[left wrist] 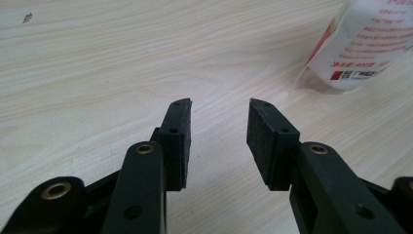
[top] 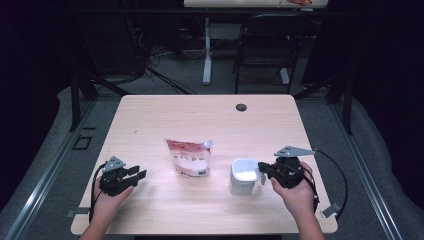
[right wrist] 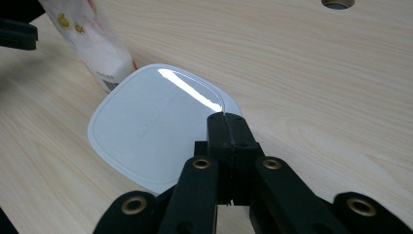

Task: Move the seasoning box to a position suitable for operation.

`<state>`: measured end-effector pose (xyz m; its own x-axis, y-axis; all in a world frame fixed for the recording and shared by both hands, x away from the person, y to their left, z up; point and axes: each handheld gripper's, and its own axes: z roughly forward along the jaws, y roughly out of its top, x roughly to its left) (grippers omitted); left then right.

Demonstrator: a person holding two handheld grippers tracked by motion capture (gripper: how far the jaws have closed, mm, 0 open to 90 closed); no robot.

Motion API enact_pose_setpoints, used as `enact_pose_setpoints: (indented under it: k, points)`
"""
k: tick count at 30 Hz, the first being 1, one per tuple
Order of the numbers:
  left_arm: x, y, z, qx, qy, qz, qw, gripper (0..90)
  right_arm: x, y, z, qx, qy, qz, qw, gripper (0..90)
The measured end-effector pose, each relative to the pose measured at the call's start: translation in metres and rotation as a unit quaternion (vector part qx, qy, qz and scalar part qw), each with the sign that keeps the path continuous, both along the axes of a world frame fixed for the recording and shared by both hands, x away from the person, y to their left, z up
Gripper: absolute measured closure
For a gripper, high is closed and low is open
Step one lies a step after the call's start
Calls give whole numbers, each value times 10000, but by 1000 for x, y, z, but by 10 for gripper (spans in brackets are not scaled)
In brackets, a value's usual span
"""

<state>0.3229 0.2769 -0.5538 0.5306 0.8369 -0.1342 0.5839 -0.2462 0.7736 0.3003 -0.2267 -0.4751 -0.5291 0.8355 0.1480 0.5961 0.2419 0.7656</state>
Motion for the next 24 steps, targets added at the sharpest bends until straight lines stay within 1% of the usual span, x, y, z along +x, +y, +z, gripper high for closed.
enact_pose_setpoints:
  k: [2,4,6,8,11,12,14,24]
  points:
    - [0,0,0,0,-1,-3,10000,612,0,-1,-1,42,14,-6,10000,900]
    - [0,0,0,10,-9,-12,10000,612,0,-4,-3,234,27,-52,9997,900]
    - [0,-1,0,-2,-6,2,10000,612,1,-6,-4,348,50,-69,9994,900]
    - [0,0,0,-5,-7,3,10000,612,1,-8,-5,397,82,-70,9992,900]
    - [0,0,0,-4,-6,6,10000,612,2,-11,-7,615,120,-106,9980,900]
    - [0,0,0,-4,-6,6,10000,612,2,-11,-7,615,120,-106,9980,900]
    - [0,0,0,13,-7,-15,10000,612,2,-14,-9,761,198,-129,9968,900]
    - [1,-1,-1,16,-11,-10,10000,612,2,-15,-10,800,192,-139,9965,900]
